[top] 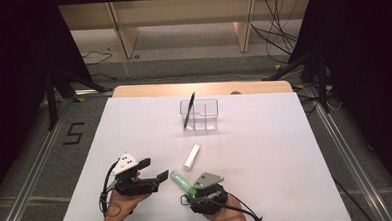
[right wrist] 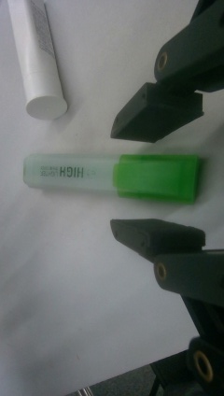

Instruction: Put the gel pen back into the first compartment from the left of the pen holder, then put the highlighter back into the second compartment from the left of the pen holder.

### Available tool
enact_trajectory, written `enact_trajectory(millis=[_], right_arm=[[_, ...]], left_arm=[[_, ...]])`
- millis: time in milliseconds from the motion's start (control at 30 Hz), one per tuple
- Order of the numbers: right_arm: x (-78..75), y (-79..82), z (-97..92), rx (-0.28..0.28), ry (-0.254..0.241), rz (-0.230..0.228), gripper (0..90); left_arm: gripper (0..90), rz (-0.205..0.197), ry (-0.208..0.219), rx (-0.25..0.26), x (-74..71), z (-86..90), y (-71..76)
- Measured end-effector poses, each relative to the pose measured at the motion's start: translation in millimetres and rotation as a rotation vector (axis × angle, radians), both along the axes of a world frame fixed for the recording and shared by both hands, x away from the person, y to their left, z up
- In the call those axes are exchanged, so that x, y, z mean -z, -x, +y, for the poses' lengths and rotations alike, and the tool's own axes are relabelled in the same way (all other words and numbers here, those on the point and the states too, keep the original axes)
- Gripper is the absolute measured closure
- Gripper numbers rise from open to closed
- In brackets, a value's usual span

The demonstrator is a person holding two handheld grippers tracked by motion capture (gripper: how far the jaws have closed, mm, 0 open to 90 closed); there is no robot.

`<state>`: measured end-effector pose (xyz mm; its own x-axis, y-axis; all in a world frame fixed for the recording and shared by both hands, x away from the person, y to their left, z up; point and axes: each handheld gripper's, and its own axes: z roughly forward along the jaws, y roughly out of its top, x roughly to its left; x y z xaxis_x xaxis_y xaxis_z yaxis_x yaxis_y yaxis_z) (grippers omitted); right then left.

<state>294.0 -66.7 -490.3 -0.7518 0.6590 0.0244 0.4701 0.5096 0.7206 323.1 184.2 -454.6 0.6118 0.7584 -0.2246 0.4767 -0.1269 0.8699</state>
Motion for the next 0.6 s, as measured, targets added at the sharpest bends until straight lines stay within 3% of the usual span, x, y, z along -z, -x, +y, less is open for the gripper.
enact_trajectory(millis=[200, 600], right_arm=[[3.1, 0.7, 3.6, 0.003, 0.032, -0.012, 55.1], [3.9, 2.4, 6.1, 0.02, 0.038, -0.012, 61.0]], left_arm=[[15.8, -0.003, -0.003, -0.001, -0.1, 0.4, 0.9], [15.9, -0.002, -0.005, -0.006, 0.4, 0.8, 1.1]])
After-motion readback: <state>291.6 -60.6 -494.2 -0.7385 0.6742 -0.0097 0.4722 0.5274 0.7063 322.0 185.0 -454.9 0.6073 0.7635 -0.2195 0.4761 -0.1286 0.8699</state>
